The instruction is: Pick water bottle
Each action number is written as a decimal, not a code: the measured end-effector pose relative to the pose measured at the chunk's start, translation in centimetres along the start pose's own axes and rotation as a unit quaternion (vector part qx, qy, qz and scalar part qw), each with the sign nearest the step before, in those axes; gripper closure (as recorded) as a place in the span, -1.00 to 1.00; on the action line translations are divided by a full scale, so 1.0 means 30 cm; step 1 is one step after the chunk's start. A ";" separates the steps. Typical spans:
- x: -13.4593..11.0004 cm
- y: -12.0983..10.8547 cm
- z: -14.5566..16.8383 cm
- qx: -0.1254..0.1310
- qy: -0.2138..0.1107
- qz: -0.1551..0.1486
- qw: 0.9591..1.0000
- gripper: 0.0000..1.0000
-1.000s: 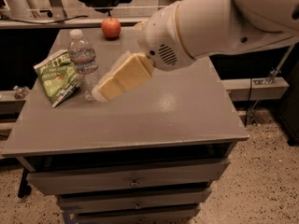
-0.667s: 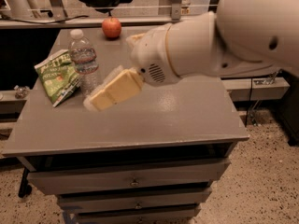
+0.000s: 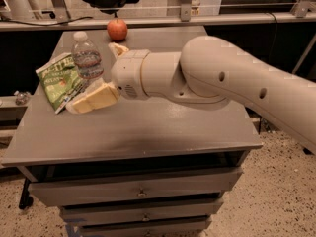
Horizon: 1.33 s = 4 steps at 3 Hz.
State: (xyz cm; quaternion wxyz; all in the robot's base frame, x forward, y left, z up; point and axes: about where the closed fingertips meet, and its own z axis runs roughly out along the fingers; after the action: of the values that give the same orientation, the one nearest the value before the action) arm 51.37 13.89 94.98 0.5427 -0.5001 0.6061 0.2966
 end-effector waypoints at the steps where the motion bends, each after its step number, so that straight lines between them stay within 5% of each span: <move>1: 0.023 -0.069 0.090 0.014 -0.036 -0.009 0.999 -1.00; 2: 0.042 -0.097 0.164 0.022 -0.060 -0.004 0.998 -1.00; 4: 0.100 -0.131 0.216 0.048 -0.075 0.034 0.995 -0.20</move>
Offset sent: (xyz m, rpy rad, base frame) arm 0.0681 0.0463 -0.0316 0.1745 -0.0644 -0.0366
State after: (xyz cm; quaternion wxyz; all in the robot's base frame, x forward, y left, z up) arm 57.63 17.59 91.30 0.5994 -0.4290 0.5939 0.3224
